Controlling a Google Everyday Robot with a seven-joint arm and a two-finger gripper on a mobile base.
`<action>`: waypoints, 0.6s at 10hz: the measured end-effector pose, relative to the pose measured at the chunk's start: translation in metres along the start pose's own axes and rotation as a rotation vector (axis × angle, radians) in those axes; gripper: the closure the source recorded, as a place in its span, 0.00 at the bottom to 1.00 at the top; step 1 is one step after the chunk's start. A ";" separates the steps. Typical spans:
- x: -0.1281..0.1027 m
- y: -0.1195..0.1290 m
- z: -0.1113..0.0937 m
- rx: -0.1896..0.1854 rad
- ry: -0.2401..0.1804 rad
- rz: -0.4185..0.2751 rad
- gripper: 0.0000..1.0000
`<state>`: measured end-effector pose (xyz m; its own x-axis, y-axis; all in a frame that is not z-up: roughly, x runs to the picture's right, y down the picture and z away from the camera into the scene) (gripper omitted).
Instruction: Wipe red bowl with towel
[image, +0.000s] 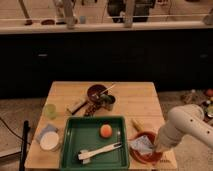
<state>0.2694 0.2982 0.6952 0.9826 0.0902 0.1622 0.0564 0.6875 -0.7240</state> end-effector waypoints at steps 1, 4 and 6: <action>0.002 -0.002 -0.001 0.000 0.007 0.005 1.00; 0.004 -0.014 -0.002 0.001 0.048 0.006 1.00; -0.002 -0.025 0.001 -0.010 0.089 -0.015 1.00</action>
<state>0.2657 0.2811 0.7137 0.9935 0.0147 0.1133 0.0730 0.6809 -0.7287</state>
